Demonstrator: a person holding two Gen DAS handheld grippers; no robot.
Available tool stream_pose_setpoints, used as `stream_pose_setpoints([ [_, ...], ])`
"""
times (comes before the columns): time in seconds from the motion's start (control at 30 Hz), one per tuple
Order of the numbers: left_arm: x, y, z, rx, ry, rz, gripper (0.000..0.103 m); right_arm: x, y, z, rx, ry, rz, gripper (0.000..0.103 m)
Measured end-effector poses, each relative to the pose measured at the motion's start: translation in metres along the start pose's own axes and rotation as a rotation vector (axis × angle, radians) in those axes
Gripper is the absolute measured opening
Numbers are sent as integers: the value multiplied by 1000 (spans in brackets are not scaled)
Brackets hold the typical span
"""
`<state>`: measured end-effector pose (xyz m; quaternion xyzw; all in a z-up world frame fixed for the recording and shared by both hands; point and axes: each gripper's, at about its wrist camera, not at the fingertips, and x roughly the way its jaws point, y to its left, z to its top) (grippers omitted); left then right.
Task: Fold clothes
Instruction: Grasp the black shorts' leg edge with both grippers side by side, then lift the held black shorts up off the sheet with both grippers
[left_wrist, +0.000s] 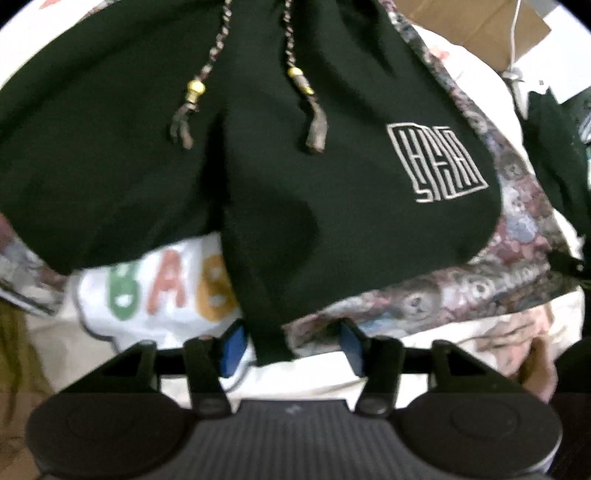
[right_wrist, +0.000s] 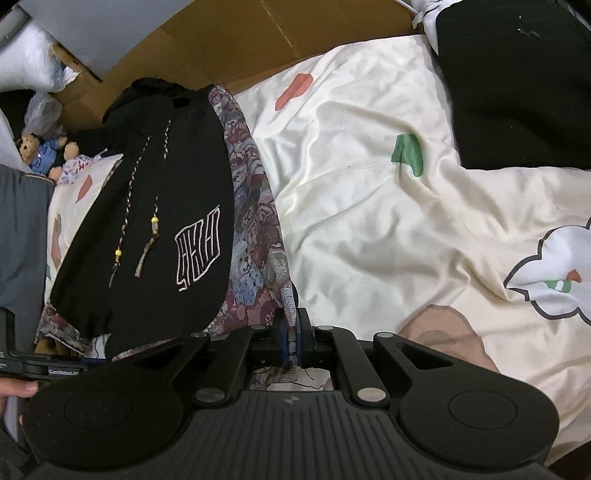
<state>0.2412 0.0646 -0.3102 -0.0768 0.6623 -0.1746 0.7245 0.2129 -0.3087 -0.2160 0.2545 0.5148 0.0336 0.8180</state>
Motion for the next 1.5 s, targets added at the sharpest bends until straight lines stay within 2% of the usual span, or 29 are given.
stream_pose_setpoints([
  [0.2,-32,-3,3,56,17,-68,11,-12,-2,4,-41,0,17,5],
  [0.4,-46,0,5,91,90,-121,11,-31,-5,-2,-104,-9,-4,5],
  [0.47,-45,5,10,73,100,-84,13,-36,-6,-5,-114,-20,-20,5],
  [0.57,-37,6,17,38,85,6,24,-35,-3,-7,-139,-27,-69,6],
  [0.63,-40,4,14,32,74,31,44,-35,-2,-8,-157,-36,-113,8],
  [0.73,-32,4,14,36,78,31,53,-36,-6,-6,-148,-46,-114,10],
  [0.83,-23,4,13,39,97,42,55,-34,-12,-5,-139,-43,-126,15],
  [1.1,1,4,11,46,145,72,57,-22,-15,-5,-164,-22,-141,16],
  [1.2,7,3,8,37,154,60,56,-17,-17,-4,-168,-10,-144,17],
  [1.27,11,4,8,27,169,26,47,-15,-18,-3,-172,-5,-152,17],
  [1.3,13,4,8,23,177,8,27,-14,-18,-3,-173,-3,-152,18],
  [1.33,15,5,7,19,184,-8,12,-13,-18,-3,-173,-1,-152,21],
  [1.5,-4,7,11,30,203,-86,9,-9,-26,0,-136,10,-136,32],
])
